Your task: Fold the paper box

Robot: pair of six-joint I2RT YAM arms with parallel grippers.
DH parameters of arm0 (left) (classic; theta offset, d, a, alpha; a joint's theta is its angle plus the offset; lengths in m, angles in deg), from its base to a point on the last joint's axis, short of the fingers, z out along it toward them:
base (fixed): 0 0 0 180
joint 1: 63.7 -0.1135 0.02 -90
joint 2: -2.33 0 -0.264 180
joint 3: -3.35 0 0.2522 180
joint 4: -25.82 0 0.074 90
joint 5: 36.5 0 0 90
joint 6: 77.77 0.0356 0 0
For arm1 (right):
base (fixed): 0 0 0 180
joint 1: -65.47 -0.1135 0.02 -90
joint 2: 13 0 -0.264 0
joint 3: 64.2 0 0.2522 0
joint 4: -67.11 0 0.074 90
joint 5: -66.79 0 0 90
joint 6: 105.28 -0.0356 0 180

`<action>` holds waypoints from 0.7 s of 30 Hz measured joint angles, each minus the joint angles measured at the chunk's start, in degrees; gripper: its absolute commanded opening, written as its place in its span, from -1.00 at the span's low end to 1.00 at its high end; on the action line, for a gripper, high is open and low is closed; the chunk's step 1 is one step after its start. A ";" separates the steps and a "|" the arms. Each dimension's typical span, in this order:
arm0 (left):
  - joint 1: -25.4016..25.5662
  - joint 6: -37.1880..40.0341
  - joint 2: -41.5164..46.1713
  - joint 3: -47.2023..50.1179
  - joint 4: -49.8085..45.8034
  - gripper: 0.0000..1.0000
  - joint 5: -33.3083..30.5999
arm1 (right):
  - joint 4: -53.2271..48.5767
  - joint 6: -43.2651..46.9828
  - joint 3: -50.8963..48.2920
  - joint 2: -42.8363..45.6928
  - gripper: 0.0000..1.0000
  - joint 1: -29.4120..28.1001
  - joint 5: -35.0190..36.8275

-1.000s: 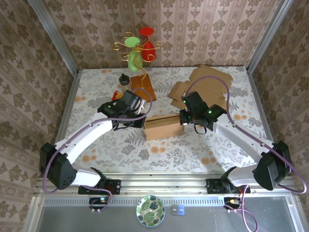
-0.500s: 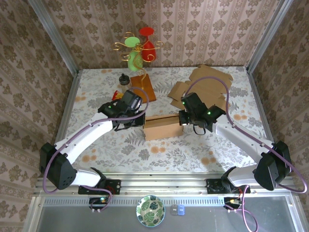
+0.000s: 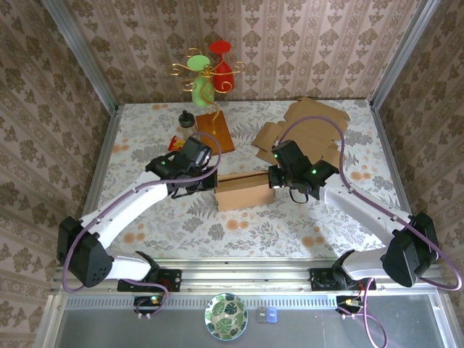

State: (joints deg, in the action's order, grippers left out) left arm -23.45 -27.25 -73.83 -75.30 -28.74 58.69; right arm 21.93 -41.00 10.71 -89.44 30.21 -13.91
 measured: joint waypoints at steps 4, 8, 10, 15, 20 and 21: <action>0.20 0.02 1.97 2.86 2.95 -1.00 -0.04 | 1.18 0.07 -1.38 0.98 -1.00 -0.15 0.00; 0.22 0.02 3.41 5.05 5.51 -1.00 -0.04 | 2.12 0.24 -1.97 1.18 -1.00 -0.17 0.15; 0.22 0.04 3.85 5.86 6.56 -1.00 -0.09 | 2.97 0.31 -2.45 1.22 -1.00 -0.17 0.37; 0.26 0.31 4.59 7.21 8.20 -1.00 -0.17 | 4.55 0.79 -3.56 1.60 -1.00 -0.31 0.83; 1.09 0.87 5.62 9.03 10.03 -1.00 -1.36 | 5.55 1.62 -4.52 2.14 -1.00 -0.57 1.22; 1.46 1.01 5.84 9.38 10.27 -1.00 -1.79 | 5.62 1.73 -4.68 2.27 -1.00 -0.63 1.29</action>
State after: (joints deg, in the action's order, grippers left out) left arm -21.99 -26.25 -68.00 -65.92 -18.47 56.90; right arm 27.54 -39.27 6.03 -87.17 29.57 -12.62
